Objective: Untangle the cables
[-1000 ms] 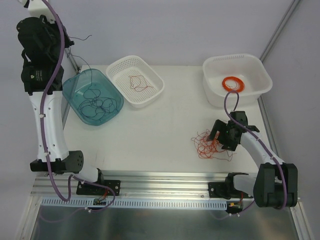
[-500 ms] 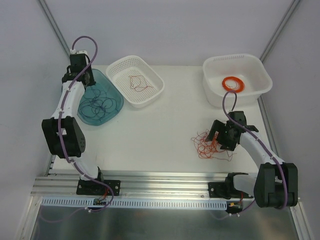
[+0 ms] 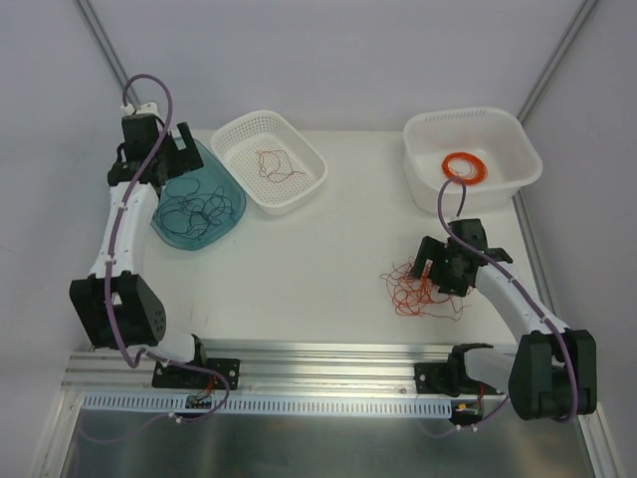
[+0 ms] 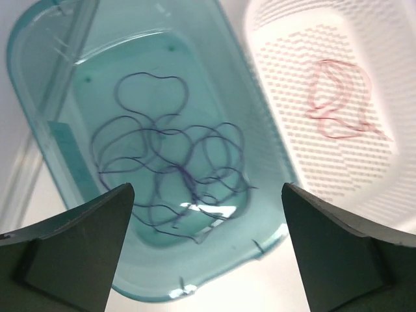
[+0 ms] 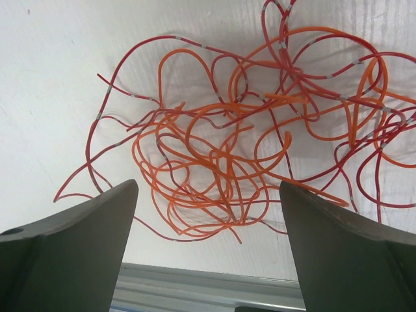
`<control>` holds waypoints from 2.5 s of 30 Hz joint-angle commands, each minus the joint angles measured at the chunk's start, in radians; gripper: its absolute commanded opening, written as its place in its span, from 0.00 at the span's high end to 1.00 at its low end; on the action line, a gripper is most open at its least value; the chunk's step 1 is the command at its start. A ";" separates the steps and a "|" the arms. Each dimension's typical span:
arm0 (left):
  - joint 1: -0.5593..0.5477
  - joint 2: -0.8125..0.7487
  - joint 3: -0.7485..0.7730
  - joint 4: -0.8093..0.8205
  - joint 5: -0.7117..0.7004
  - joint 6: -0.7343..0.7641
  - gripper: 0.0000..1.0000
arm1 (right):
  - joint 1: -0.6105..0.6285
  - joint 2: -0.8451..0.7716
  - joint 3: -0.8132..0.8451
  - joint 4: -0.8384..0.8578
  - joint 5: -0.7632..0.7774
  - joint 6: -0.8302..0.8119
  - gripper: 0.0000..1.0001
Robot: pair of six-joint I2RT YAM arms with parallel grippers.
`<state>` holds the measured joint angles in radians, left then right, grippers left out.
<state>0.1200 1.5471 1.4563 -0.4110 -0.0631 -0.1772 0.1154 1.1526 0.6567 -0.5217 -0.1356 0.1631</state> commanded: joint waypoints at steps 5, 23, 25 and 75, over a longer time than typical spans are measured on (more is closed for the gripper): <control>-0.037 -0.258 -0.189 -0.025 0.388 -0.183 0.01 | 0.102 0.076 0.046 0.041 0.060 0.018 0.06; -0.558 -0.506 -0.665 0.073 0.350 -0.283 0.01 | 0.629 0.267 0.282 0.058 0.235 0.070 0.16; -0.597 -0.472 -0.668 0.104 0.333 -0.281 0.02 | 0.627 0.217 0.261 0.033 0.296 0.095 0.17; -0.752 -0.350 -0.312 0.151 0.209 0.180 1.00 | 0.460 0.283 0.080 0.151 0.422 0.405 0.57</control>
<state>-0.6765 1.2652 1.1152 -0.1917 0.1753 0.0277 0.5968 1.4769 0.7654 -0.3286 0.2207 0.5644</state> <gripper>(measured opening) 0.009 0.455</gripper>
